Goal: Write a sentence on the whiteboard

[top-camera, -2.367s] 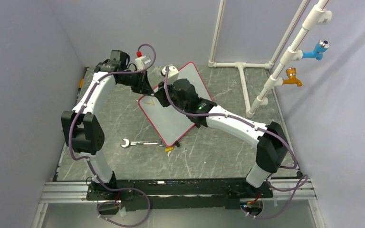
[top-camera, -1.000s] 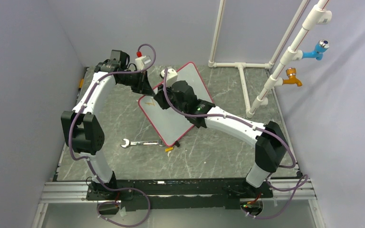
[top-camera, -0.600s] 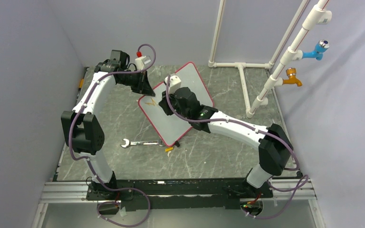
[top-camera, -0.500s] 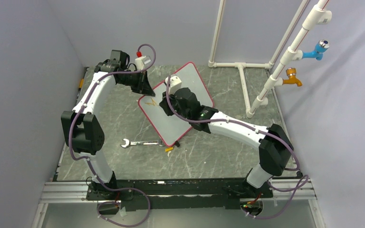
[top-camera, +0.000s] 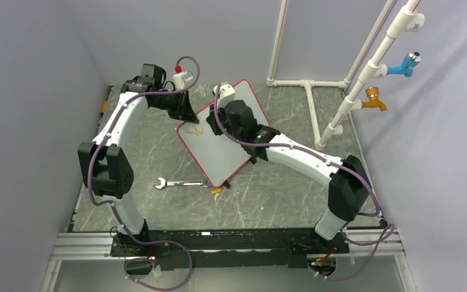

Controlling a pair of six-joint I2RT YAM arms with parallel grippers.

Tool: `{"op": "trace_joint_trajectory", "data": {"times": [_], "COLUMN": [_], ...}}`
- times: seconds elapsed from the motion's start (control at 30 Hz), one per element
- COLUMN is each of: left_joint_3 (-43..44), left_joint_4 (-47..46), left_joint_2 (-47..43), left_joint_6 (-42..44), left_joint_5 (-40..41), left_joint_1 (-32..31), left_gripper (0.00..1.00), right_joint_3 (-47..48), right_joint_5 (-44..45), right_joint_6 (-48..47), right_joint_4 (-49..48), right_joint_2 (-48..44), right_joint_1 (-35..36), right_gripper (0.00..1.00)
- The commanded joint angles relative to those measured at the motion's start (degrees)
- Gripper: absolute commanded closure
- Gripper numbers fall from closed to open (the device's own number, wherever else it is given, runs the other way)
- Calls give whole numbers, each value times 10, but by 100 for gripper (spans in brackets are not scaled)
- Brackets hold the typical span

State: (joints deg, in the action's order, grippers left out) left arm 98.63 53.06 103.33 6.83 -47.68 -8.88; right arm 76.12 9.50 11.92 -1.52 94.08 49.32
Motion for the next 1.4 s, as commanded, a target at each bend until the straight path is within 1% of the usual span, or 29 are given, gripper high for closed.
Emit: {"op": "trace_joint_trajectory", "data": {"times": [0.0, 0.2, 0.37, 0.6, 0.73, 0.8, 1.0, 1.13, 1.23, 1.37], "left_joint_3": [-2, -2, -1, 16, 48, 63, 73, 68, 60, 32], "left_joint_4": [-6, -6, -5, 8, 30, 45, 68, 65, 55, 28], "left_joint_2": [-24, -25, -25, -18, 1, 13, 16, 16, 19, 4], "left_joint_6": [50, 51, 53, 65, 82, 90, 110, 108, 99, 91], "left_joint_5": [37, 39, 45, 67, 84, 92, 91, 95, 111, 126], "left_joint_1": [-15, -16, -16, -16, -16, -16, -16, -16, -18, -18], "left_gripper": [100, 100, 100, 100, 100, 100, 100, 100, 100, 100], "right_joint_3": [51, 62, 46, 2, -40, -59, -107, -136, -152, -154], "right_joint_5": [6, -1, 0, 18, 29, 38, 50, 32, 0, -23], "right_joint_6": [-17, -15, -8, -5, -3, -4, -8, -11, -5, -6], "right_joint_4": [0, 2, 5, 13, 13, 28, 46, 40, 29, 20], "right_joint_2": [18, 26, 3, -86, -142, -169, -231, -250, -253, -248], "right_joint_1": [-12, -13, -13, -13, -13, -13, -22, -36, -56, -69], "right_gripper": [100, 100, 100, 100, 100, 100, 100, 100, 100, 100]}}
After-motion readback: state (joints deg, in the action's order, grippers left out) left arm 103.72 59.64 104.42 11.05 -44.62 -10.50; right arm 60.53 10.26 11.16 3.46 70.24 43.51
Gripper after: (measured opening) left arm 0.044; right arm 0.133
